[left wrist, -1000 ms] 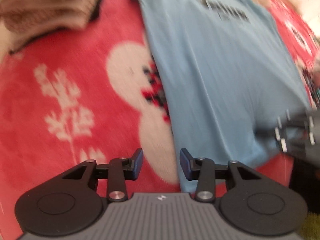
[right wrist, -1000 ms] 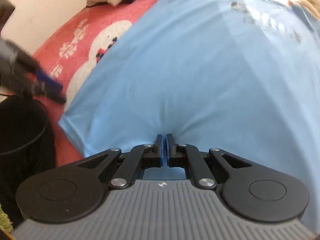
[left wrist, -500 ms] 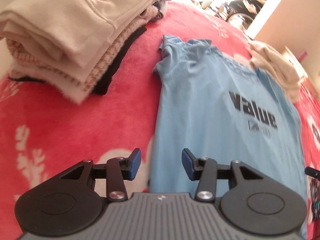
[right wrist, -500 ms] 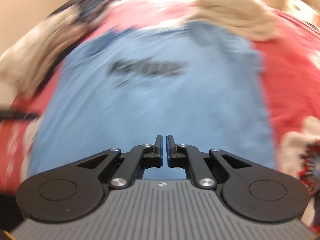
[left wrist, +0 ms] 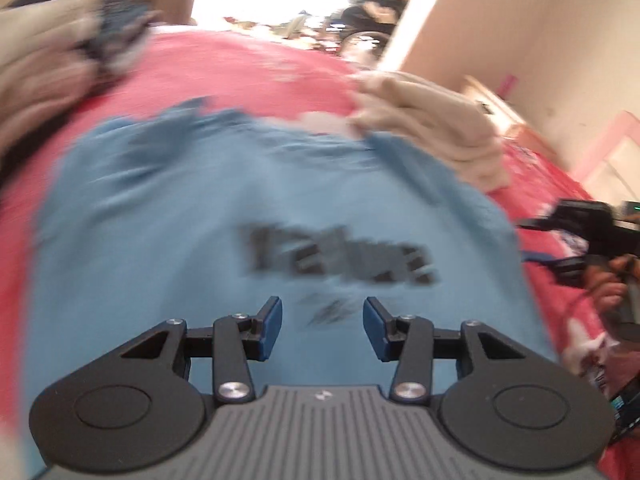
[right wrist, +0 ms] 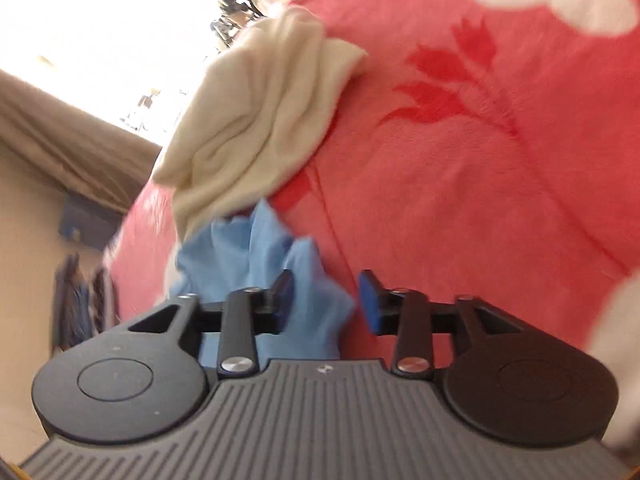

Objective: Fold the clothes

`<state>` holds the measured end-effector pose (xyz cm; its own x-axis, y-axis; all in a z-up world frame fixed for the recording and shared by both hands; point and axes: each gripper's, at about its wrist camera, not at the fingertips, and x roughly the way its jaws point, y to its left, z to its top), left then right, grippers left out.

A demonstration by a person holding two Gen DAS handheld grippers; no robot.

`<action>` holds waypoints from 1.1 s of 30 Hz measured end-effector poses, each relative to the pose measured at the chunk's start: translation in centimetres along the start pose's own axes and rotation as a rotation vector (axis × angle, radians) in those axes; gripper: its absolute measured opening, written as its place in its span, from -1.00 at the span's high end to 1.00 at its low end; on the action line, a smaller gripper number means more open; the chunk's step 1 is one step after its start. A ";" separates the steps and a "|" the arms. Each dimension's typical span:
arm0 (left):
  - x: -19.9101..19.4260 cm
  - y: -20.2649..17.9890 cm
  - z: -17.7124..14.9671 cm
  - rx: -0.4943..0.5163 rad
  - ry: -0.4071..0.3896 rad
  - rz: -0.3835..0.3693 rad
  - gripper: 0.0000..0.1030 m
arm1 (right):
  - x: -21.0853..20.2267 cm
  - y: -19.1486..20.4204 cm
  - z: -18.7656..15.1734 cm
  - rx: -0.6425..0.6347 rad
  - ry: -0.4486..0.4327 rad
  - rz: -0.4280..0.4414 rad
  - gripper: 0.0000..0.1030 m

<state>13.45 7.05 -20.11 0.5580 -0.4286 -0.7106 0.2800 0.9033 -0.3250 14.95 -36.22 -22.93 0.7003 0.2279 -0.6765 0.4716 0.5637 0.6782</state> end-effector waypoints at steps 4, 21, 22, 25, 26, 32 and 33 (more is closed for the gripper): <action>5.4 -4.6 2.4 0.027 0.016 -0.119 0.23 | 2.5 -0.4 1.1 0.092 0.090 0.083 0.09; 7.6 -0.7 3.9 -0.313 0.023 -0.174 0.43 | -0.7 13.4 -12.5 -1.250 -0.009 0.181 0.80; 7.2 -0.5 3.9 -0.307 0.013 -0.169 0.39 | 0.0 13.7 -14.8 -1.389 0.019 0.153 0.78; 6.9 -0.4 4.2 -0.274 0.006 -0.167 0.32 | 0.9 13.6 -20.2 -1.689 0.053 0.105 0.51; 7.2 -0.8 4.2 -0.253 0.013 -0.172 0.28 | 0.6 13.4 -21.4 -1.750 0.050 0.108 0.43; 9.5 -1.2 3.8 -0.228 0.066 -0.137 0.35 | -3.0 13.4 -20.0 -1.558 0.107 0.222 0.15; 9.6 -0.9 3.7 -0.237 0.062 -0.138 0.37 | -3.3 13.4 -18.8 -1.468 0.125 0.233 0.14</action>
<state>21.43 2.06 -24.37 0.4768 -0.5522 -0.6839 0.1551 0.8187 -0.5529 8.88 -14.48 -17.03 0.5969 0.4454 -0.6674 -0.6415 0.7645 -0.0635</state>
